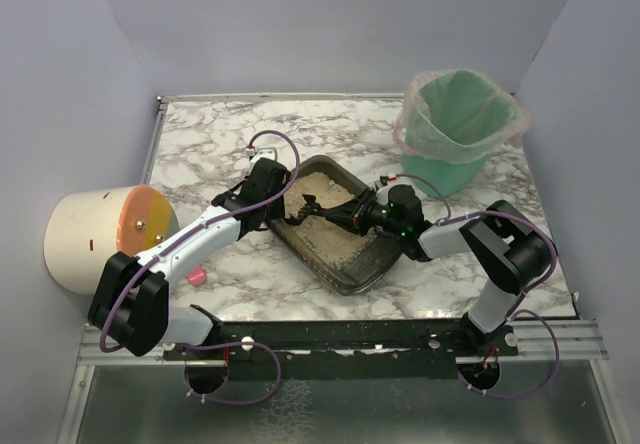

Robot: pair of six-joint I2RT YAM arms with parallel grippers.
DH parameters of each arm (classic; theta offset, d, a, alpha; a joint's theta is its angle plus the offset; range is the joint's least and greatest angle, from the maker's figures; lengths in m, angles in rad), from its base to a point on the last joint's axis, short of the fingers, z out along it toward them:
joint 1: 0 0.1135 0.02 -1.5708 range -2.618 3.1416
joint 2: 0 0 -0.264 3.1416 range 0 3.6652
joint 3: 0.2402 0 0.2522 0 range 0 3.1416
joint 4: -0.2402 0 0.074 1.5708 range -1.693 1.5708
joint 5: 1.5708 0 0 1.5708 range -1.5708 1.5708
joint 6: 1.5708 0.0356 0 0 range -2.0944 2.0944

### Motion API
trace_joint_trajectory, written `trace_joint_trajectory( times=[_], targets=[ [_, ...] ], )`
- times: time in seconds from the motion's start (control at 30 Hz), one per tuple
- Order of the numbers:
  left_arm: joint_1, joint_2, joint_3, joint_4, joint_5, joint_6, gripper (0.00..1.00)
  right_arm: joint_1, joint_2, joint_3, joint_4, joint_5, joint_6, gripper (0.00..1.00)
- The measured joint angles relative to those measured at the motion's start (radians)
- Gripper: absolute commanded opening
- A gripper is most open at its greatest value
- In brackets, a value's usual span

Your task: Clean the litter box

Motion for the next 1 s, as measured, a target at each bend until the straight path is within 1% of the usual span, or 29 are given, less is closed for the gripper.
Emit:
trace_joint_trajectory(
  times=[0.3,0.53,0.7,0.83,1.0],
  targets=[
    [0.000,0.000,0.000,0.002,0.000,0.000,0.12,0.001,-0.001,-0.013,0.019,0.004,-0.002,0.01],
    [0.000,0.000,0.000,0.002,0.001,-0.001,0.13,0.007,-0.005,-0.027,0.010,0.014,-0.074,0.01],
    [-0.004,0.000,0.000,0.004,0.006,-0.003,0.15,0.012,-0.018,-0.057,0.016,0.023,-0.130,0.01],
    [-0.007,0.000,0.000,0.005,0.010,-0.004,0.17,0.013,-0.012,-0.088,0.081,0.022,-0.146,0.01],
    [-0.008,-0.001,0.000,0.005,0.011,-0.004,0.24,0.014,0.035,-0.139,0.254,0.022,-0.150,0.01]
  ],
)
